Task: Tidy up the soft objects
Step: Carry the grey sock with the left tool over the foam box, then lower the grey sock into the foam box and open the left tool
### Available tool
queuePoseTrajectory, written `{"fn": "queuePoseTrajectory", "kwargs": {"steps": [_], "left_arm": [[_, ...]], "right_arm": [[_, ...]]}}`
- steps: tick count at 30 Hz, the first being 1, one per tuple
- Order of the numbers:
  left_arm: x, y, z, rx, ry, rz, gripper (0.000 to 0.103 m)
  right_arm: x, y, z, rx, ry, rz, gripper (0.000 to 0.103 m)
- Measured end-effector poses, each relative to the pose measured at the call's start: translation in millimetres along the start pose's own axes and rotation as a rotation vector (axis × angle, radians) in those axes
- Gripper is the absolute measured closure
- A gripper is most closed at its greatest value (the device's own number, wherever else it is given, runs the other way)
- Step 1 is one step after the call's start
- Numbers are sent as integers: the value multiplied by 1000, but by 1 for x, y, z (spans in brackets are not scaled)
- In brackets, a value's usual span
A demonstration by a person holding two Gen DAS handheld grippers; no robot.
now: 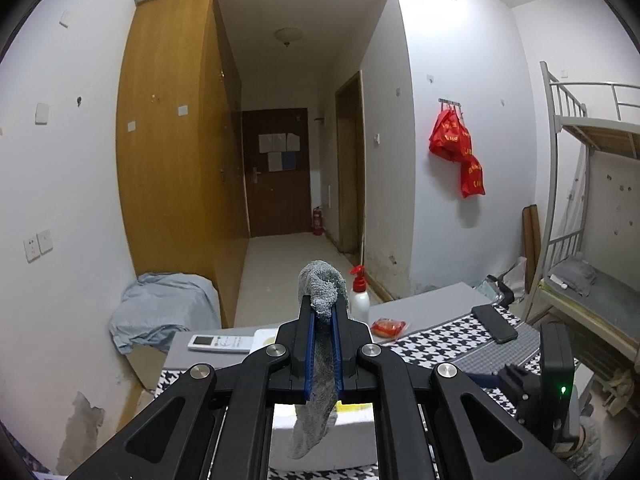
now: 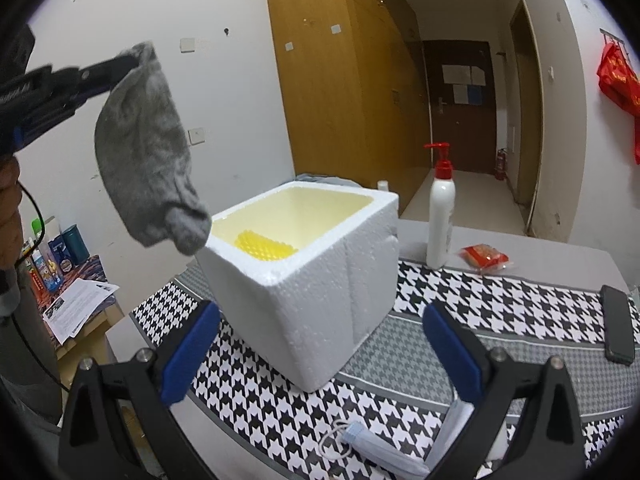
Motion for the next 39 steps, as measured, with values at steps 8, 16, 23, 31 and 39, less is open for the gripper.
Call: {"fn": "queuePoseTrajectory", "kwargs": {"steps": [8, 16, 23, 31, 39], "left_arm": [[5, -4, 17, -5, -8, 14, 95], [2, 2, 46, -66, 1, 6, 95], [-2, 3, 65, -85, -22, 15, 95], [1, 13, 98, -142, -18, 43, 95], [-7, 40, 135, -280, -39, 50, 62]], "right_arm": [[9, 13, -4, -19, 21, 21, 1], [16, 31, -8, -56, 55, 32, 1], [21, 40, -10, -71, 78, 47, 1], [33, 46, -16, -78, 121, 75, 1], [48, 53, -16, -96, 162, 115, 1]]}}
Point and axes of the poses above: each gripper's, at about its wrist camera, not at the fingertips, and z roughly the way its jaws point, x to its right, y to its underside, the point moved 5 cm from there along z, roughly the way its jaws point, and after that the axes turned 5 degrees about -z, right-handed, at the moved point
